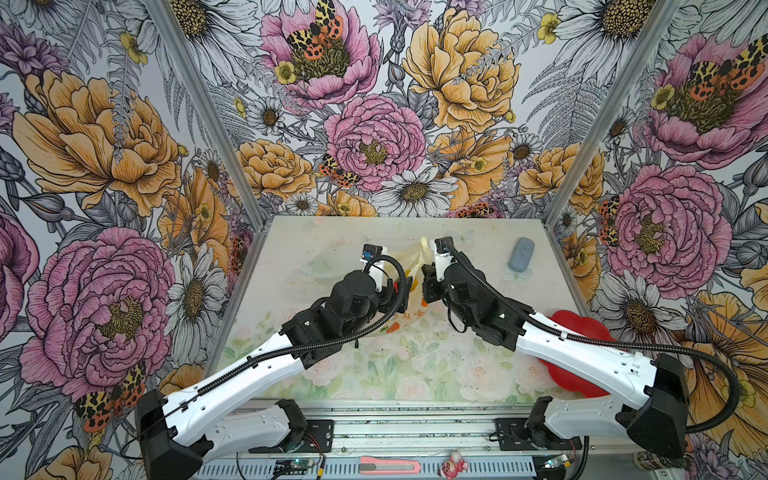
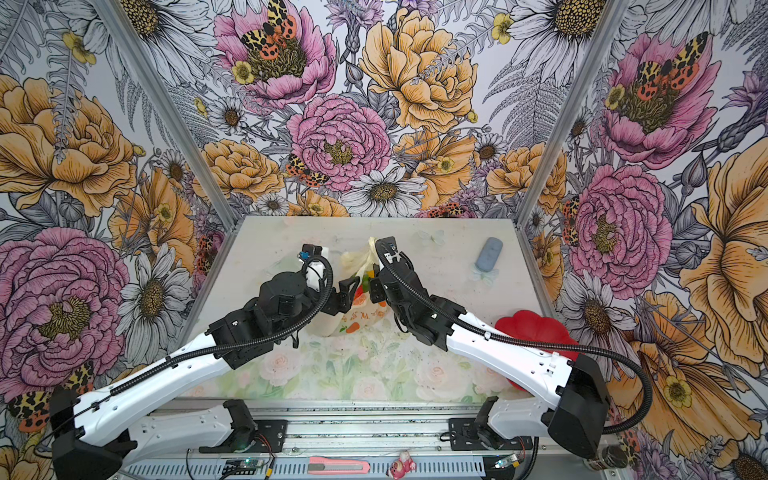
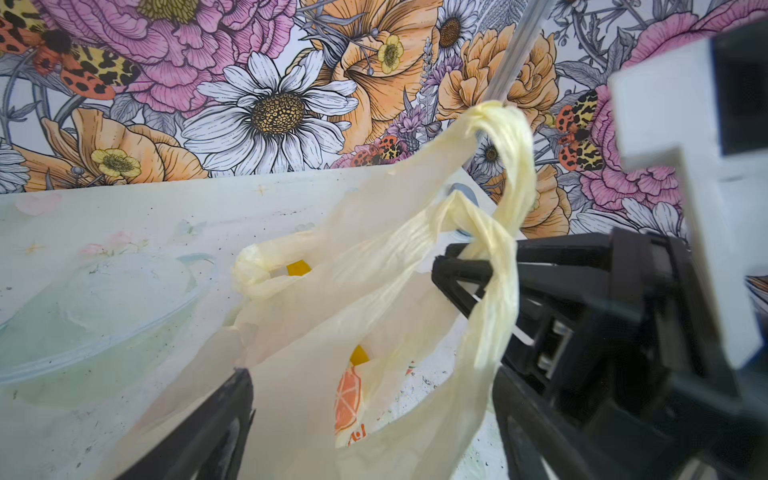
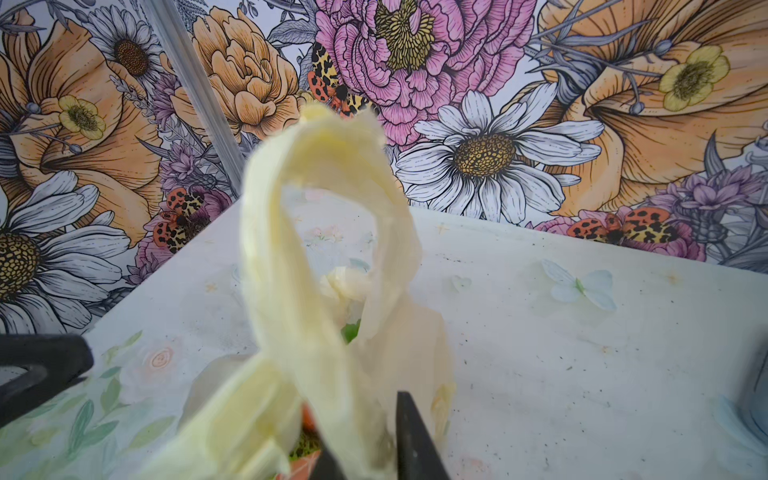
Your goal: Take the fake fruits out of the plastic bag
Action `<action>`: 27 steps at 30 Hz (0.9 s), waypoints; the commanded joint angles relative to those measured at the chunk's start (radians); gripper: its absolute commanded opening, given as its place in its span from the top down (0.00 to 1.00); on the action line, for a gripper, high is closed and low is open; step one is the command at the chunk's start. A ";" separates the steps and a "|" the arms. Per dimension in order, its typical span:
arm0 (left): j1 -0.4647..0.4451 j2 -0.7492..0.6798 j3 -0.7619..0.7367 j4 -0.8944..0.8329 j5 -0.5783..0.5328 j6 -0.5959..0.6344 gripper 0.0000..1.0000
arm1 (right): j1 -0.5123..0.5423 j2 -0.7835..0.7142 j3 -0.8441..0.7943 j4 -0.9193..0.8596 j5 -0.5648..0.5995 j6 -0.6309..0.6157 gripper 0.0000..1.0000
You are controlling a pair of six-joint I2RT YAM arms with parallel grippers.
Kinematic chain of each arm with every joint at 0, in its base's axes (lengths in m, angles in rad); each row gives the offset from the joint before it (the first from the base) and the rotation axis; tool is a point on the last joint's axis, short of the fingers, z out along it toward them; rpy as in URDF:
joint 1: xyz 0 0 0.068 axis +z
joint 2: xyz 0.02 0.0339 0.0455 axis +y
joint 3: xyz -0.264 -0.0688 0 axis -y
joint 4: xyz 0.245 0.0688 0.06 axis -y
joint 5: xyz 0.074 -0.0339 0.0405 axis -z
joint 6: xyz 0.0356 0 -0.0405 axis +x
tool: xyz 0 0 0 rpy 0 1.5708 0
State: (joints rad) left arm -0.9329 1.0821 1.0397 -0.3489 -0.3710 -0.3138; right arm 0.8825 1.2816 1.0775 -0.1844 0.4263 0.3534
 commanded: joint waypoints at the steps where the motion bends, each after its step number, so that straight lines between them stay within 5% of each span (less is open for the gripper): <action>1: -0.012 0.041 0.047 -0.051 -0.062 0.002 0.10 | -0.001 -0.029 0.021 -0.004 0.016 -0.001 0.91; 5: -0.009 0.081 0.079 -0.071 -0.157 -0.034 0.15 | -0.002 -0.039 0.016 -0.004 -0.030 0.009 1.00; 9: -0.004 0.102 0.106 -0.067 -0.098 -0.030 0.22 | -0.006 -0.053 0.000 -0.004 -0.015 0.022 1.00; 17: -0.089 -0.007 0.024 0.054 -0.056 0.063 0.09 | -0.021 -0.065 -0.005 -0.001 -0.020 0.042 1.00; 23: -0.087 0.076 0.082 -0.057 -0.147 0.036 0.09 | -0.022 -0.072 0.005 0.000 -0.042 0.036 1.00; 27: -0.081 0.131 0.107 -0.071 -0.096 0.046 0.11 | -0.022 -0.081 0.001 0.001 -0.038 0.038 1.00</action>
State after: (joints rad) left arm -1.0225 1.1893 1.1156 -0.3798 -0.4717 -0.2802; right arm 0.8688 1.2411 1.0763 -0.1913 0.3954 0.3813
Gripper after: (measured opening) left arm 0.894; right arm 0.050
